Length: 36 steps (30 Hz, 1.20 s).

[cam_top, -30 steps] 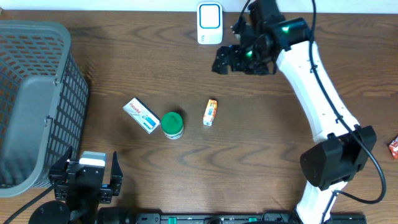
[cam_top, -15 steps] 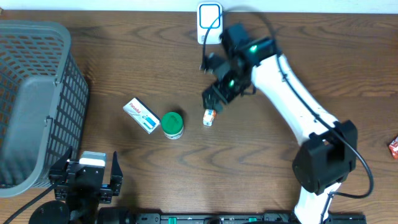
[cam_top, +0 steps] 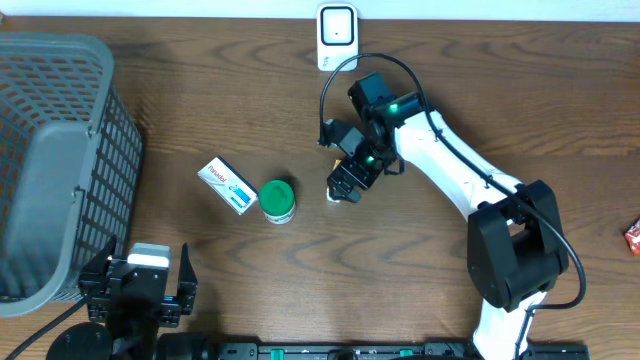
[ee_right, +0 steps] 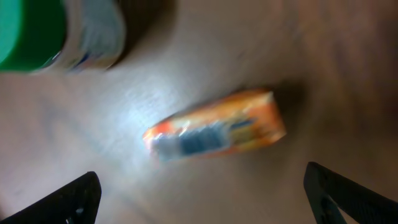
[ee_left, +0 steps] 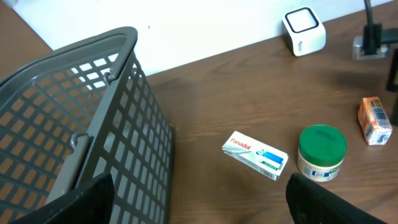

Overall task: Scan the item barcode
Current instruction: 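Lower the right gripper and grasp the small orange box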

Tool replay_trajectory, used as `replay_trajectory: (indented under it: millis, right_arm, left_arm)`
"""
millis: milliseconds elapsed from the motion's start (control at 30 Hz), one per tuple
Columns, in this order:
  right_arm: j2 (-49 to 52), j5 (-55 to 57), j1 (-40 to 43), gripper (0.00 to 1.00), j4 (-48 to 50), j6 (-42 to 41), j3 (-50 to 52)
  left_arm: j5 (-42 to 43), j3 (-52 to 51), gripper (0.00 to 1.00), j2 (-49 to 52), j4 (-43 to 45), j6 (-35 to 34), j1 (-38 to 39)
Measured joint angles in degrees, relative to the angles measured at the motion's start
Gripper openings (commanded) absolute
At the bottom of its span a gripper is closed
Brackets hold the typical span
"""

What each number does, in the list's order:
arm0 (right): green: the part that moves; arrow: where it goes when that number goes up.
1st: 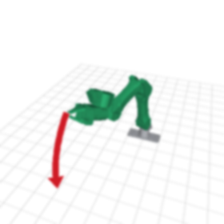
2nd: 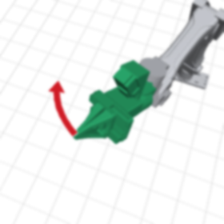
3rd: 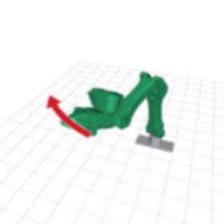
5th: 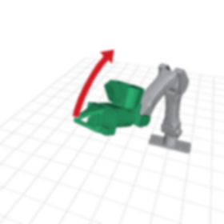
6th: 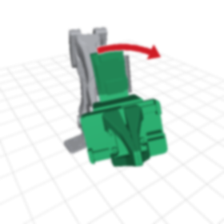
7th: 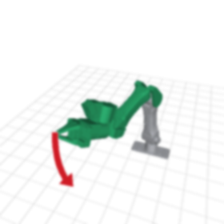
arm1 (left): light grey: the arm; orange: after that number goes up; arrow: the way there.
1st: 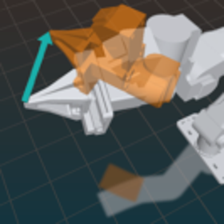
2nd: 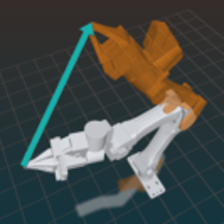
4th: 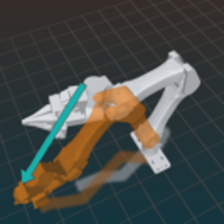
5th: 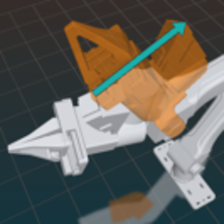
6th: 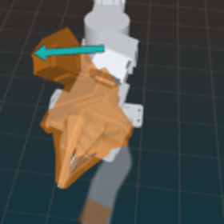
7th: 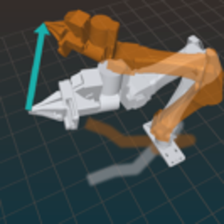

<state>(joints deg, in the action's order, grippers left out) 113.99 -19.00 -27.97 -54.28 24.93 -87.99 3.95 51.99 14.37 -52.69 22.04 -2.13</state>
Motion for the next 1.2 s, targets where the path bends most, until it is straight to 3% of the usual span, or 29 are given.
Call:
replay_trajectory:
  millis: [300,833,867,933,1067,1200]
  right_arm:
    - [0.0,12.7,-5.5,0.99,6.1,1.1,0.0]
    - [0.0,15.5,-6.8,0.98,8.3,1.2,0.7]
    - [0.0,15.6,-6.8,0.94,8.7,1.2,0.7]
    - [0.0,15.6,-6.8,0.76,9.9,1.4,0.7]
    - [0.0,15.7,-6.8,0.05,12.4,1.4,0.7]
    - [0.0,15.7,-6.8,0.01,14.7,1.3,0.7]
  left_arm:
    - [0.0,0.0,0.86,0.0,0.0,0.0,0.0]
    - [0.0,0.0,0.86,0.0,0.0,0.0,0.0]
    - [0.0,0.0,0.86,0.0,0.0,0.0,0.0]
    - [0.0,0.0,0.86,0.0,0.0,0.0,0.0]
    - [0.0,0.0,0.86,0.0,0.0,0.0,0.0]
    - [0.0,0.0,0.87,0.0,0.0,0.0,0.0]
